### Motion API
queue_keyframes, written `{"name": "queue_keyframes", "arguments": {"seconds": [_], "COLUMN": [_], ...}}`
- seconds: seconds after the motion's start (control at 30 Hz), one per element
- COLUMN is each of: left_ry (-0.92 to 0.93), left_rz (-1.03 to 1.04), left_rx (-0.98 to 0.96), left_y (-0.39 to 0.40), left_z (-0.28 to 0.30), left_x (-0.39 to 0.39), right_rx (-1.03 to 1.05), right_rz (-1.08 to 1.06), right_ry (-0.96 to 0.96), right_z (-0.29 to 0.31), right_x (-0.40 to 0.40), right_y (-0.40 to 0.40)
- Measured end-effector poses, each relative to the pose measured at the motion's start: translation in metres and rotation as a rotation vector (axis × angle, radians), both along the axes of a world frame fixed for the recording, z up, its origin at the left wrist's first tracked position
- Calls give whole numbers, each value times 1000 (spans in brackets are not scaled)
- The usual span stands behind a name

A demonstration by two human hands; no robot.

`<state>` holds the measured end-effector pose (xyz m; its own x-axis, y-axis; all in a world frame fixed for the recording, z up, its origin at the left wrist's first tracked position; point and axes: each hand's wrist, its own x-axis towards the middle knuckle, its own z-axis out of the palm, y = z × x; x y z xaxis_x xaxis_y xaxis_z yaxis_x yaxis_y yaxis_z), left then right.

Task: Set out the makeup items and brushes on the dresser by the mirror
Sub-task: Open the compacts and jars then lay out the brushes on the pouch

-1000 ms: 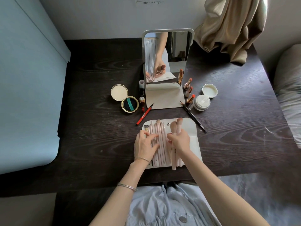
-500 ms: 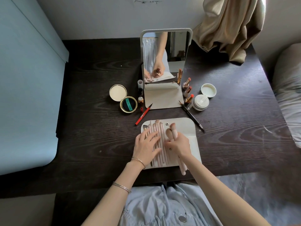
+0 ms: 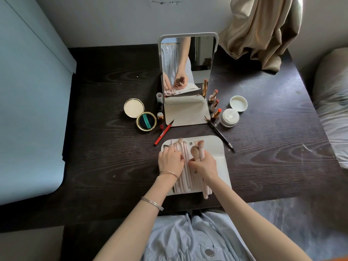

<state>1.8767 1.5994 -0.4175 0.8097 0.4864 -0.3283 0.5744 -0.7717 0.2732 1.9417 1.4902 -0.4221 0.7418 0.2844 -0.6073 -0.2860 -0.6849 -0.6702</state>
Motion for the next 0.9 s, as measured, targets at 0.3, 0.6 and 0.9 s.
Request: {"name": "queue_keyframes", "arguments": {"seconds": [0.3,0.6,0.9], "left_ry": [119,173,138], "left_rz": [208,336,313], "left_rx": [-152,-226,-214], "left_y": [-12,-17,-12], "left_z": [5,3,6], "left_x": [13,21,21], "right_rx": [68,98,102], "right_rz": [-8,4,-10], "right_ry": [46,81,82], "right_z": [3,5,6], "right_x": [3,7,6], "right_y": [-4,-5,-5]}}
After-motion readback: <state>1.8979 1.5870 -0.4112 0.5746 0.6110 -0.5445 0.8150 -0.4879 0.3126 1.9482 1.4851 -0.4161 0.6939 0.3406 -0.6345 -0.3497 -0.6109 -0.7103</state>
